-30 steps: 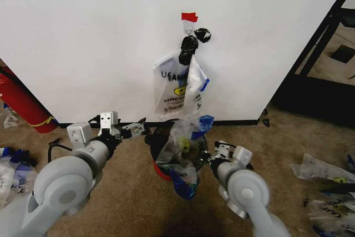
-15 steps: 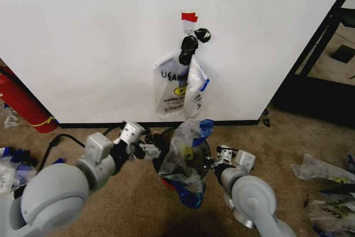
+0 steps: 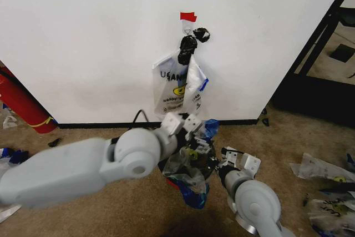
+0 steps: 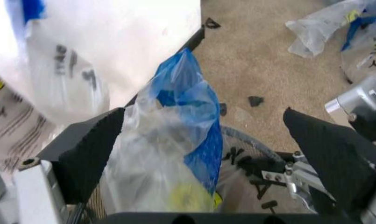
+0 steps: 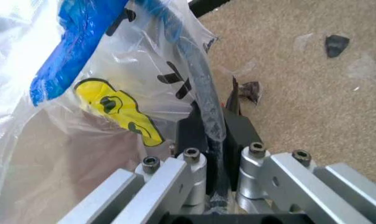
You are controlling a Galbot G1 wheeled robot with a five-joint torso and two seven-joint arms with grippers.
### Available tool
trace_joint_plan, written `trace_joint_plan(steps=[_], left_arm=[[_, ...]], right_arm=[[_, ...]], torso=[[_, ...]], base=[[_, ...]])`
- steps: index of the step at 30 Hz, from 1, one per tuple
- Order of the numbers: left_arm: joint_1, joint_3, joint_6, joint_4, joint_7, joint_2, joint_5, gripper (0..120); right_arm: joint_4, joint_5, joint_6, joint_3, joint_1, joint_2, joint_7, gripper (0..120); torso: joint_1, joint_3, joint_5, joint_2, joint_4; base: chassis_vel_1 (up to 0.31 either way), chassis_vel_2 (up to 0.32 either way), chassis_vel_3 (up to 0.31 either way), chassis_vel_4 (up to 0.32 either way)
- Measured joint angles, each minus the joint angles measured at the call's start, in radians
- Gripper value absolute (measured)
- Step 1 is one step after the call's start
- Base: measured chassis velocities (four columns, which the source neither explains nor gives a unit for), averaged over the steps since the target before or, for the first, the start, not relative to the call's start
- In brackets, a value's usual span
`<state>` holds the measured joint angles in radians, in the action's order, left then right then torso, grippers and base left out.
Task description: Pick up the garbage bag from the wall and place it over the trash bin.
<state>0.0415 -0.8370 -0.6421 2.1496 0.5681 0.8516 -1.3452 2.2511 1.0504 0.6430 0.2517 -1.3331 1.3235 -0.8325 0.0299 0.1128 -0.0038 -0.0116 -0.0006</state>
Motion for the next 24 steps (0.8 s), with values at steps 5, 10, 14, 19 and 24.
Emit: trace_joint_plan(steps=[5, 10, 14, 19, 24], left_arm=[[0.025, -0.029, -0.007, -0.056, 0.007, 0.058, 0.006, 99], [0.025, -0.045, -0.012, -0.087, 0.012, 0.074, 0.009, 96], [0.013, -0.054, -0.016, -0.112, 0.027, 0.087, 0.003, 92], [0.003, -0.054, -0.018, -0.132, 0.056, 0.131, -0.043, 86], [-0.009, -0.054, -0.018, -0.146, 0.062, 0.156, -0.048, 85]], right_arm=[[0.006, -0.003, -0.002, 0.016, -0.007, -0.001, 0.002, 1], [0.009, -0.003, -0.004, 0.024, -0.015, -0.003, 0.005, 1], [0.009, -0.003, -0.004, 0.026, -0.016, -0.003, 0.007, 1], [0.012, -0.007, -0.004, 0.034, -0.024, -0.001, 0.008, 1], [0.017, -0.01, -0.004, 0.044, -0.036, 0.0, 0.008, 1]], torso=[[0.0, 0.0, 0.0, 0.0, -0.0007], [0.0, 0.0, -0.0001, 0.0, -0.0005], [0.0, 0.0, -0.0002, 0.0, -0.0003], [0.0, 0.0, -0.0001, 0.0, -0.0006], [0.0, 0.0, -0.0001, 0.0, -0.0009]], base=[[0.0, 0.0, 0.0, 0.0], [0.0, 0.0, 0.0, 0.0], [0.0, 0.0, 0.0, 0.0], [0.0, 0.0, 0.0, 0.0], [0.0, 0.0, 0.0, 0.0]])
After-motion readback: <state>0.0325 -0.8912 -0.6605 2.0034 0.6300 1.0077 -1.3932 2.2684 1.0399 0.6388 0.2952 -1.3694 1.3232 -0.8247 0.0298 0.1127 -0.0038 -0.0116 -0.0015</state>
